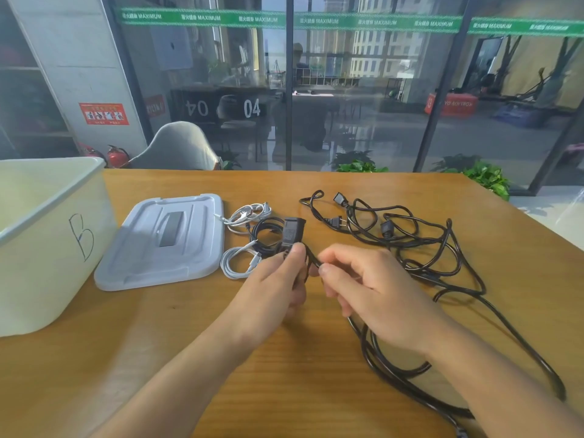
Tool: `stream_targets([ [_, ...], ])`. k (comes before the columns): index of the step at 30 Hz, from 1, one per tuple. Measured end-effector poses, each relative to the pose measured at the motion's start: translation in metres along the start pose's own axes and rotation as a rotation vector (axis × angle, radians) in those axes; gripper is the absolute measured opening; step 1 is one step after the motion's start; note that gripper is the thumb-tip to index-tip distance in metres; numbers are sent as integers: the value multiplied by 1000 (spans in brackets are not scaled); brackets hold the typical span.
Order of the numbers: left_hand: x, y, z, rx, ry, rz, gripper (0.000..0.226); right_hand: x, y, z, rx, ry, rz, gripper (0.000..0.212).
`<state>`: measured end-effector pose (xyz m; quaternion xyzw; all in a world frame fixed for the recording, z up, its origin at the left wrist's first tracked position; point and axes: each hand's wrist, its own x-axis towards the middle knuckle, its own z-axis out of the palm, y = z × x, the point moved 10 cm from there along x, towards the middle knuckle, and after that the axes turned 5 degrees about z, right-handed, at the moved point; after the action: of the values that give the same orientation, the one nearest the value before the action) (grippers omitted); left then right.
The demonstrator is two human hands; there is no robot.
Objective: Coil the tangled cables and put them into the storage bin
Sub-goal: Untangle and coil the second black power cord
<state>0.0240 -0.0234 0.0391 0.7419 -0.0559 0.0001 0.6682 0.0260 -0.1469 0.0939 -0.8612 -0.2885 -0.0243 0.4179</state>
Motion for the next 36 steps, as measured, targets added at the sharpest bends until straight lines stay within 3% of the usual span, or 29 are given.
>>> stream_targets([
  [7, -1, 11, 15, -15, 14, 95, 48, -3, -7, 10, -191, 25, -80, 36],
  [16, 5, 28, -12, -28, 205, 279, 54, -9, 1, 50, -136, -79, -128, 58],
  [24, -1, 33, 2, -474, 15, 235, 44, 4, 39, 48, -321, -185, -274, 70],
  [30, -5, 38, -11, -420, -2, 156, 46, 33, 97, 3, -546, -76, -148, 84],
  [36, -6, 26, 6, -174, -83, 65, 44, 46, 125, -19, -613, -8, -143, 75],
])
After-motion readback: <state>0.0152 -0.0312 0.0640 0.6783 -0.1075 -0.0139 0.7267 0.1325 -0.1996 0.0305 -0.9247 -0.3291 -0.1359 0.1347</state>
